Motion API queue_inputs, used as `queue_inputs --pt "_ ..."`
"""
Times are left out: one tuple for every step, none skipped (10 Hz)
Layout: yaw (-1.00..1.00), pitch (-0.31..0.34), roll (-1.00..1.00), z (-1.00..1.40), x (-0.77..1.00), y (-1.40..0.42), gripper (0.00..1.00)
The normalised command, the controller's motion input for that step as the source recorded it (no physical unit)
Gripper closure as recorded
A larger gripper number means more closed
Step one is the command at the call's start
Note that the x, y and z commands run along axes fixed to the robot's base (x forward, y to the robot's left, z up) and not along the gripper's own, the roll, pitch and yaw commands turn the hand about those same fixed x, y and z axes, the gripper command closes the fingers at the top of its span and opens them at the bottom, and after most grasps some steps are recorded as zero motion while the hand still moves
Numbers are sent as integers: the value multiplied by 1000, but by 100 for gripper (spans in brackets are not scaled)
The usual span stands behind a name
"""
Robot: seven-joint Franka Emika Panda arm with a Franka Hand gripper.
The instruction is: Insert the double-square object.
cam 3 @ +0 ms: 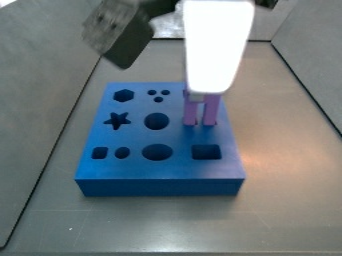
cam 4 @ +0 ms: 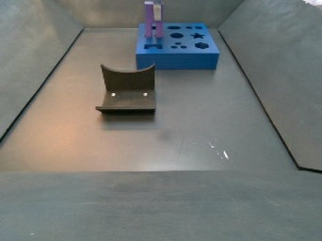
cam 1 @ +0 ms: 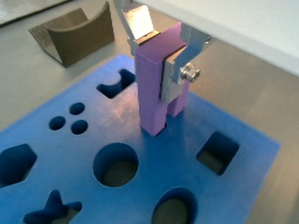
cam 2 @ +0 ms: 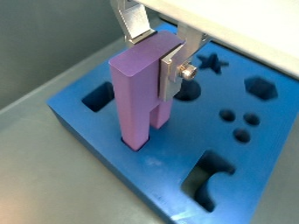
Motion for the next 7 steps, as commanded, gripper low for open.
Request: queue_inputs --pt "0 0 61 -394 0 0 100" --pt "0 -50 19 -574 0 0 100" --pt "0 -40 34 -494 0 0 100" --pt "0 -20 46 -334 0 0 100" --pt "31 0 40 -154 0 0 100" --pt "0 -61 0 -17 0 0 100" --pt "0 0 0 0 0 0 100"
